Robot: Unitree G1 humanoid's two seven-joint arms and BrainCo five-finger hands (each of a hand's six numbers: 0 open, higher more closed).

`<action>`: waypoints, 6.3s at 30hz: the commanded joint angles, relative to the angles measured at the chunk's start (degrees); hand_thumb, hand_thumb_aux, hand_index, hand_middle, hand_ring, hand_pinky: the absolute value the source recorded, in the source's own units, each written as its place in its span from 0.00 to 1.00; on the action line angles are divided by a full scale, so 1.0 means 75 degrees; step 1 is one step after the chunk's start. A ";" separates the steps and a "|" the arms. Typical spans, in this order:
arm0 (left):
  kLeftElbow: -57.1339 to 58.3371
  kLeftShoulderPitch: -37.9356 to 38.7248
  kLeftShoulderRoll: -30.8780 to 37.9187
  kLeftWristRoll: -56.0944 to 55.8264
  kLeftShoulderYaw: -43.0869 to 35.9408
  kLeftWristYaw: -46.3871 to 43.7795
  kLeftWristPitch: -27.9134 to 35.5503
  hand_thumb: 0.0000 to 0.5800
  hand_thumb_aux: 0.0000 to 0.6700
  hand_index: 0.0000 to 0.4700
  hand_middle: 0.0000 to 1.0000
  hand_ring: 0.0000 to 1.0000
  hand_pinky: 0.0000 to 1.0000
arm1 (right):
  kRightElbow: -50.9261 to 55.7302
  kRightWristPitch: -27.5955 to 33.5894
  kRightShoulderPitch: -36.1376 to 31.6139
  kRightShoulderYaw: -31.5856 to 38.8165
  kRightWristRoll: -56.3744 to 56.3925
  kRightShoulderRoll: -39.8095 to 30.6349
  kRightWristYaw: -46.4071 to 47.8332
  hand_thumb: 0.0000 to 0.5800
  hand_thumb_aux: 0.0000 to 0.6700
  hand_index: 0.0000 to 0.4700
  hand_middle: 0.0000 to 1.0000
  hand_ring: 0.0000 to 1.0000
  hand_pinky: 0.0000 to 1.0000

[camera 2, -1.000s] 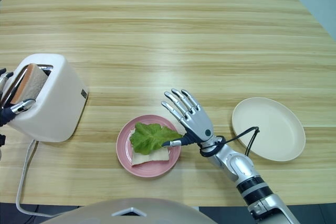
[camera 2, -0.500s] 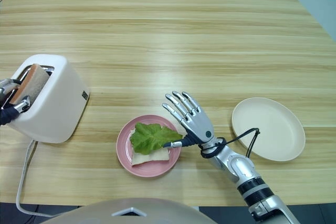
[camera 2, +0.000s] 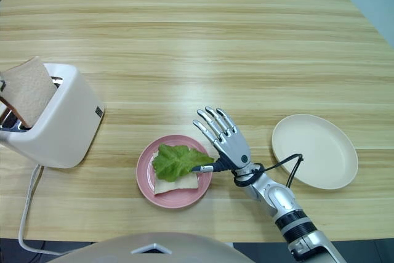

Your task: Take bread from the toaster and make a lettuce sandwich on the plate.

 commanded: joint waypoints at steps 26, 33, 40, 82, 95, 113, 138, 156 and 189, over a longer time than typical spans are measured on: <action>-0.1446 0.2879 0.0291 -0.0478 0.0835 -0.2710 0.0014 0.00 0.00 0.00 0.00 0.00 0.00 | 0.0441 -0.0191 -0.0175 0.0083 0.0159 -0.0071 0.0284 0.00 0.00 0.00 0.00 0.00 0.00; -0.0407 0.2090 0.0689 -0.0449 -0.0078 -0.3314 -0.0048 0.00 0.00 0.00 0.00 0.00 0.00 | 0.0479 -0.0187 -0.0297 0.0122 0.0152 0.0000 0.0375 0.00 0.00 0.00 0.00 0.00 0.00; 0.0019 0.2137 0.0854 -0.0327 -0.0229 -0.3167 -0.0097 0.02 0.01 0.01 0.00 0.00 0.00 | 0.0552 -0.0200 -0.0305 0.0124 0.0148 -0.0046 0.0379 0.00 0.00 0.00 0.00 0.00 0.00; 0.0546 0.0051 0.0095 -0.0766 -0.0401 -0.0741 -0.0391 1.00 1.00 1.00 1.00 1.00 1.00 | 0.1142 -0.0033 -0.0187 0.0183 0.0288 0.0145 -0.0105 0.00 0.00 0.00 0.00 0.00 0.00; 0.0524 -0.0372 -0.0298 -0.1658 0.0055 -0.0495 -0.0533 1.00 1.00 1.00 1.00 1.00 1.00 | 0.1147 -0.0021 -0.0139 0.0186 0.0351 0.0115 -0.0163 0.00 0.00 0.00 0.00 0.00 0.00; -0.0297 0.1006 -0.0071 -0.0899 0.0170 -0.0920 -0.0584 1.00 1.00 1.00 1.00 1.00 1.00 | 0.1089 -0.0058 -0.0139 0.0228 0.0333 0.0030 -0.0106 0.00 0.00 0.00 0.00 0.00 0.00; -0.0599 0.2536 0.0548 0.0519 0.0269 -0.1985 0.0268 0.00 0.00 0.00 0.00 0.00 0.00 | 0.1221 -0.0125 -0.0293 0.0462 0.0221 -0.0088 0.0126 0.00 0.00 0.00 0.00 0.00 0.00; -0.0445 0.2931 0.1063 0.0269 -0.0051 -0.2421 -0.0410 1.00 1.00 1.00 0.00 0.00 0.00 | 0.1170 -0.0149 -0.0236 0.0464 0.0268 -0.0137 0.0154 0.00 0.00 0.00 0.00 0.00 0.00; -0.0412 0.1263 -0.0341 -0.1678 0.0058 -0.2112 -0.0326 1.00 1.00 1.00 1.00 1.00 1.00 | 0.1271 -0.0107 -0.0230 0.0463 0.0299 -0.0072 0.0006 0.00 0.00 0.00 0.00 0.00 0.00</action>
